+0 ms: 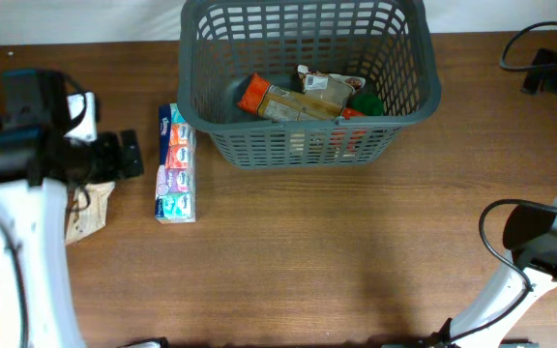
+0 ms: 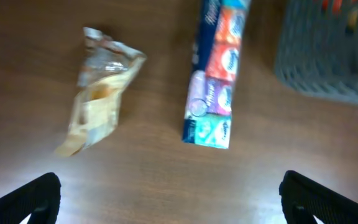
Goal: Pack container
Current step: 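Move the left gripper over the Kleenex tissue pack and grasp it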
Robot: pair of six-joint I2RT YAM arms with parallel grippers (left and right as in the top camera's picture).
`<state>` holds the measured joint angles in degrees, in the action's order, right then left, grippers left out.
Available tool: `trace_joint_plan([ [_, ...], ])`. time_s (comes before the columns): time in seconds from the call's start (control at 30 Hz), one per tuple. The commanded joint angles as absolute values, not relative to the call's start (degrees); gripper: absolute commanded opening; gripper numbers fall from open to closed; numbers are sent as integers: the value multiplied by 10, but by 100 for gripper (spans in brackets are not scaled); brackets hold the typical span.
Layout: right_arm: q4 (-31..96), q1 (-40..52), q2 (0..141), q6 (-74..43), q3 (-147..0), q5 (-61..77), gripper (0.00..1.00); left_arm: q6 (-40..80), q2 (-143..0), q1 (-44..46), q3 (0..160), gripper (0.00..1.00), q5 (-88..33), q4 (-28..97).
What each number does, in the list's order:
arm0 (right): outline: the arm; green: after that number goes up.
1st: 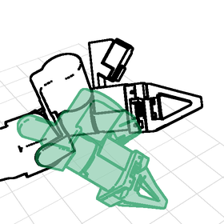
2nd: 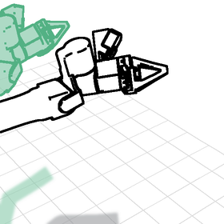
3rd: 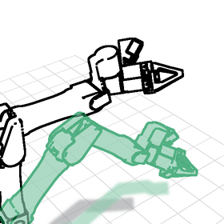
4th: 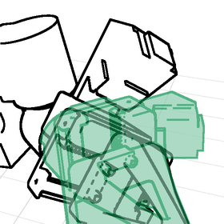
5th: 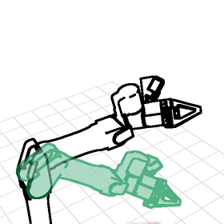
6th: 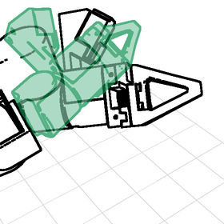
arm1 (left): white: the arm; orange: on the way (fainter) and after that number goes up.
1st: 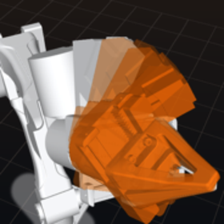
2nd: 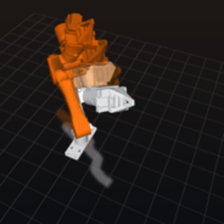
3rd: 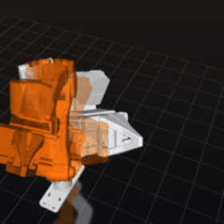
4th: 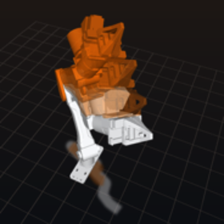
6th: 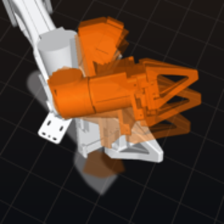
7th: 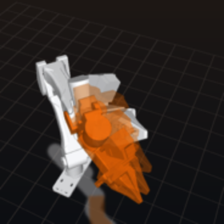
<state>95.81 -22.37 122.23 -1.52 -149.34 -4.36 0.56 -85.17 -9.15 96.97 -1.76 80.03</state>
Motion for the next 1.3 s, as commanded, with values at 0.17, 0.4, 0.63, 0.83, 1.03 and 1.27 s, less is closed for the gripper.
trace_joint_plan([
  [0.17, 956, -225, 1230, -20, -1491, -36, 99, -100, -989, -94, 974, 100, -157, 761],
  [0.4, 956, -225, 1230, -20, -1491, -36, 99, -99, -1069, -94, 974, 100, -153, 728],
  [0.63, 956, -225, 1230, -20, -1491, -36, 99, -30, -1138, -79, 974, 100, -77, 704],
  [0.83, 956, -225, 1230, -20, -1491, -36, 99, -14, -1174, -34, 974, 99, -29, 695],
  [1.03, 956, -225, 1230, -20, -1491, -36, 99, -6, -1189, -3, 974, 100, -29, 675],
  [1.27, 956, -225, 1230, -20, -1491, -36, 99, -6, -1201, -1, 974, 100, -29, 668],
])
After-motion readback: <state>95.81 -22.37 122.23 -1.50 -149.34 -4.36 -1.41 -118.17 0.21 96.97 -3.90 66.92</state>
